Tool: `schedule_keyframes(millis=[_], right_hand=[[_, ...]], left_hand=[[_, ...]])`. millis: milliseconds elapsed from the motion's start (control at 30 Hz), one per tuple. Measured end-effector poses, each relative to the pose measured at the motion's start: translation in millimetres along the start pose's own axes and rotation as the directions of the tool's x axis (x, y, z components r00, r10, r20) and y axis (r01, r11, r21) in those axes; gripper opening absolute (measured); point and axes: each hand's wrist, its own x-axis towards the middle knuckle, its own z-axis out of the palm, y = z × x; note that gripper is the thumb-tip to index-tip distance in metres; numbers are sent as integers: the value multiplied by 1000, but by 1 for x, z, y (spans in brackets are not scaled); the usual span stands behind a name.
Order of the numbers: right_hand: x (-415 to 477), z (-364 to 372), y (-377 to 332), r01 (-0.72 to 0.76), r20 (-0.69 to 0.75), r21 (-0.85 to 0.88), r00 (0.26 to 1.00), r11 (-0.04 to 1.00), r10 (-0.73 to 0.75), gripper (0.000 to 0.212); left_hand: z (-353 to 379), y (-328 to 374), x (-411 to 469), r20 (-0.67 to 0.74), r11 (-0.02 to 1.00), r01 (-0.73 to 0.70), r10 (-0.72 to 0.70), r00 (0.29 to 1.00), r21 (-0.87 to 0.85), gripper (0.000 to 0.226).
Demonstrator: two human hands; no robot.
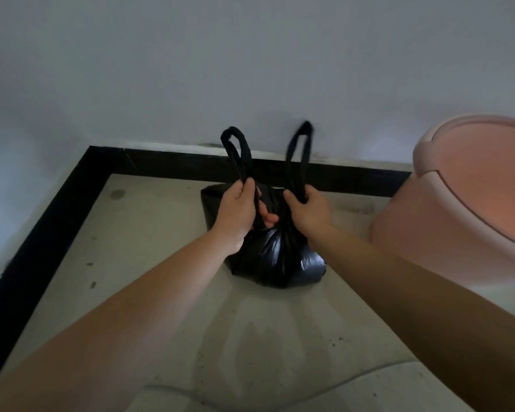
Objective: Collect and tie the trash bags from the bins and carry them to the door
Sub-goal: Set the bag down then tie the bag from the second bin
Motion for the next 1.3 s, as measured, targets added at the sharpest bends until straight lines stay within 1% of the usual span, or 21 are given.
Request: schedule_keyframes(millis=[33, 100, 167, 233, 267, 300, 367, 433, 500, 567, 633, 700, 733, 800, 867, 967, 1033, 1100, 1133, 1233, 1300], right_hand=[[1, -2, -1, 29, 11, 12, 1000, 999, -29, 21], [4, -9, -6, 122, -21, 4, 992, 992, -122, 22], [5, -14, -7, 259, -55, -116, 962, 959, -266, 27], [3, -18, -7, 409, 22, -273, 908, 871, -419, 30], [2, -19, -6, 483, 86, -308, 872, 820, -481, 31], [0, -21, -7, 533, 152, -313, 845, 786, -512, 32], [-2, -25, -8, 575, 270, -275, 815, 770, -512, 32], [-3, -29, -10, 611, 384, -286, 779, 738, -496, 32], [-4, -30, -14, 641, 462, -342, 751, 687, -471, 30], [-6, -29, -18, 633, 484, -343, 752, 694, -447, 30], [-9, -29, -19, 552, 475, -268, 789, 789, -391, 39], [-8, -34, -17, 406, 461, -201, 842, 891, -280, 54], [-7, -37, -15, 348, 451, -205, 863, 915, -227, 54], [-7, -45, -10, 301, 424, -217, 886, 929, -188, 37], [-10, -47, -9, 304, 407, -180, 889, 936, -211, 21], [-15, -44, -15, 344, 446, -138, 859, 929, -251, 15], [-18, -42, -22, 411, 493, -179, 824, 894, -280, 16], [-19, -40, -26, 456, 549, -207, 787, 865, -283, 17], [-18, -38, -28, 453, 572, -204, 775, 868, -270, 16], [-15, -37, -32, 399, 612, -215, 766, 891, -196, 18], [-13, -39, -37, 273, 621, -198, 778, 941, -95, 26]], left_hand=[[-1, 0, 0, -5, 999, 46, -46, 999, -13, 32], [-6, 5, 3, -32, 989, 136, -138, 990, -62, 30], [-13, 12, 9, -38, 958, 241, -249, 968, -154, 26], [-20, 17, 12, -3, 943, 299, -303, 953, -148, 22], [-24, 18, 13, 26, 949, 301, -300, 953, -87, 24], [-28, 19, 13, 71, 953, 300, -297, 952, -35, 26], [-38, 19, 11, 196, 956, 285, -292, 936, 63, 28], [-46, 20, 9, 337, 961, 229, -269, 902, 154, 15], [-50, 20, 9, 386, 961, 195, -258, 886, 195, 24], [-47, 20, 10, 311, 957, 225, -273, 910, 182, 25], [-46, 19, 12, 214, 952, 292, -306, 928, 95, 33], [-47, 21, 14, 187, 947, 321, -312, 932, -21, 36], [-50, 22, 15, 190, 942, 328, -311, 931, -66, 37], [-53, 24, 16, 244, 931, 346, -310, 919, -120, 38], [-55, 26, 15, 340, 941, 335, -298, 892, -54, 39], [-54, 27, 5, 452, 966, 189, -250, 856, 175, 38], [-54, 27, -1, 432, 944, 135, -262, 863, 302, 32], [-55, 26, -1, 385, 922, 128, -276, 881, 367, 26], [-55, 25, -1, 372, 924, 133, -272, 887, 359, 28], [-59, 23, 3, 380, 951, 195, -277, 882, 241, 44], [-62, 24, 3, 438, 958, 235, -284, 853, 163, 45]])
